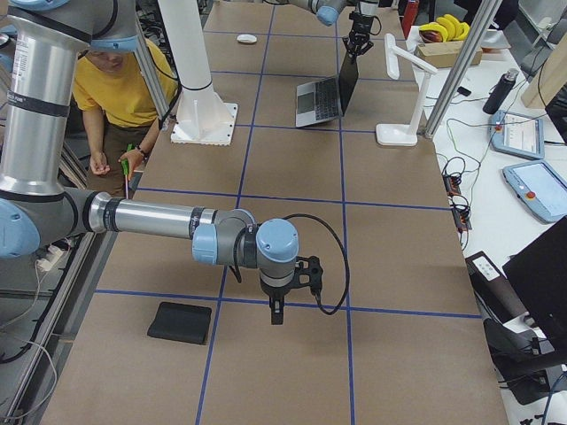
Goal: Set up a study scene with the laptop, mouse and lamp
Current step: 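Carry the open silver laptop with the left gripper and lower it beside the lamp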
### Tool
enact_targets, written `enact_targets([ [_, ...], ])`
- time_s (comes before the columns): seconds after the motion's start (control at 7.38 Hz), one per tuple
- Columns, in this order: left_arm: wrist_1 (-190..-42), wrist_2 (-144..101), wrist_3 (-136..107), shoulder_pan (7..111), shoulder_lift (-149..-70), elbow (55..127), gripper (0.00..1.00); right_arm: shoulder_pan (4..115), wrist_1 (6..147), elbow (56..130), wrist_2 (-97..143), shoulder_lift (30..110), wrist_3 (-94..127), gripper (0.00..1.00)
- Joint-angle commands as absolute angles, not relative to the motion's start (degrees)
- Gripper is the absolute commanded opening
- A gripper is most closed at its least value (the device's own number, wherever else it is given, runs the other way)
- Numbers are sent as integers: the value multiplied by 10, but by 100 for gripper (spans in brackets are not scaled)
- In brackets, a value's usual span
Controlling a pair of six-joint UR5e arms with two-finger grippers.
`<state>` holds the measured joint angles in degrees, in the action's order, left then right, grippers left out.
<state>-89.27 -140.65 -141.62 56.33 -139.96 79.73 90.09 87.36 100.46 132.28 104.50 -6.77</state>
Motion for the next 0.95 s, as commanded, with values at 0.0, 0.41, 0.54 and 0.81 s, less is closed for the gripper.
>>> enact_targets([
  [0.0, -898, -1384, -1417, 543, -1397, 794, 0, 901, 874, 1005, 1323, 1045, -68, 100],
  [0.41, -929, -1383, -1416, 537, -1394, 777, 44, 901, 875, 1005, 1323, 1045, -68, 100],
  [0.54, -929, -1383, -1414, 538, -1394, 778, 76, 901, 875, 1005, 1323, 1045, -68, 100],
  [0.81, -929, -1379, -1410, 539, -1395, 787, 100, 901, 874, 1005, 1323, 1045, -68, 100],
])
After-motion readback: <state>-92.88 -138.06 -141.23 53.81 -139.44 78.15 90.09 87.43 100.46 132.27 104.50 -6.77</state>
